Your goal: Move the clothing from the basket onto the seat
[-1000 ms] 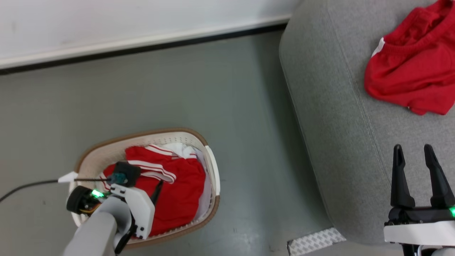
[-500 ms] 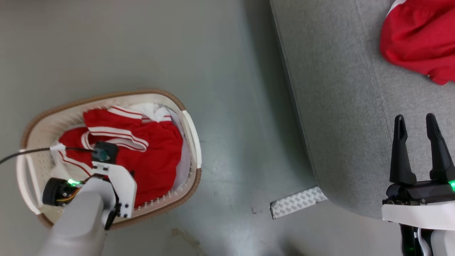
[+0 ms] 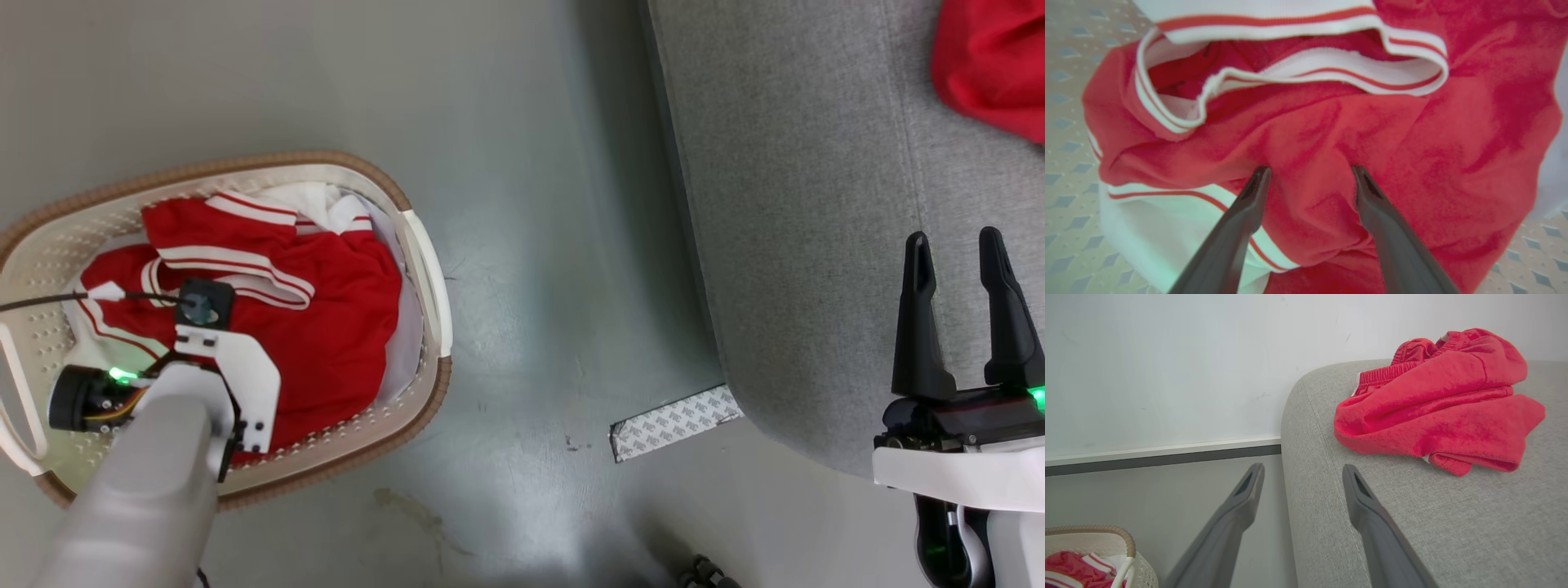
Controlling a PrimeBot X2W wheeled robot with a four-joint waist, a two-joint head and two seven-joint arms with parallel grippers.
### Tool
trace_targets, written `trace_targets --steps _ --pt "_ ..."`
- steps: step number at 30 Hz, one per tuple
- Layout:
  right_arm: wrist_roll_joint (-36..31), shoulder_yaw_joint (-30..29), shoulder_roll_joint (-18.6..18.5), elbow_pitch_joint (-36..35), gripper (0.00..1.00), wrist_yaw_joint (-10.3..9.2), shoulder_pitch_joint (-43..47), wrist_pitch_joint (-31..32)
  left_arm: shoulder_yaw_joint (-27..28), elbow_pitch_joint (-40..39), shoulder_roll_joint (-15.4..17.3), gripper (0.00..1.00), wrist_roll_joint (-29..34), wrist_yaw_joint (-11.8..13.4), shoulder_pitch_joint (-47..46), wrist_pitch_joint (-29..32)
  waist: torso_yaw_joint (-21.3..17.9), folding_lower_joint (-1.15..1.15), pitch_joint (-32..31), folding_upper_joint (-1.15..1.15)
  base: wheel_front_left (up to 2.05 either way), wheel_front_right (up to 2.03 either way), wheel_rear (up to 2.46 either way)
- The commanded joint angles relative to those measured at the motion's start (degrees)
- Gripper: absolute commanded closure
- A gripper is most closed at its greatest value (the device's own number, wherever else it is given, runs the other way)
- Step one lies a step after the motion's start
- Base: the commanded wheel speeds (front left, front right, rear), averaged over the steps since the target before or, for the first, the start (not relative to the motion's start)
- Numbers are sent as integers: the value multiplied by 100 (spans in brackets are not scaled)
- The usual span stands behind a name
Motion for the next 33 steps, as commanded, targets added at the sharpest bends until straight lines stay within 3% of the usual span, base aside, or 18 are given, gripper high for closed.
trace_targets --steps 1,20,21,22,24,33 --pt "45 24 6 15 0 -15 -72 4 3 52 32 0 4 26 -102 -15 0 -1 77 0 0 0 0" --pt "232 110 6 -48 0 -16 -243 4 -348 325 108 0 200 -11 -482 -80 -174 -1 563 0 0 0 0" --pt "235 87 6 -55 0 -16 -240 4 -372 339 108 22 206 -31 -490 -83 -183 -1 574 0 0 0 0" --pt "233 67 6 -63 0 -15 -241 4 -390 347 108 53 201 -42 -505 -91 -188 -1 584 0 0 0 0" --pt "217 18 6 -71 0 -16 -240 4 -418 357 80 98 185 -69 -523 -110 -179 -1 585 0 0 0 0" --pt "-69 -218 5 17 0 -16 -202 4 -541 398 -283 100 50 -403 -446 -358 162 -1 101 0 0 0 0"
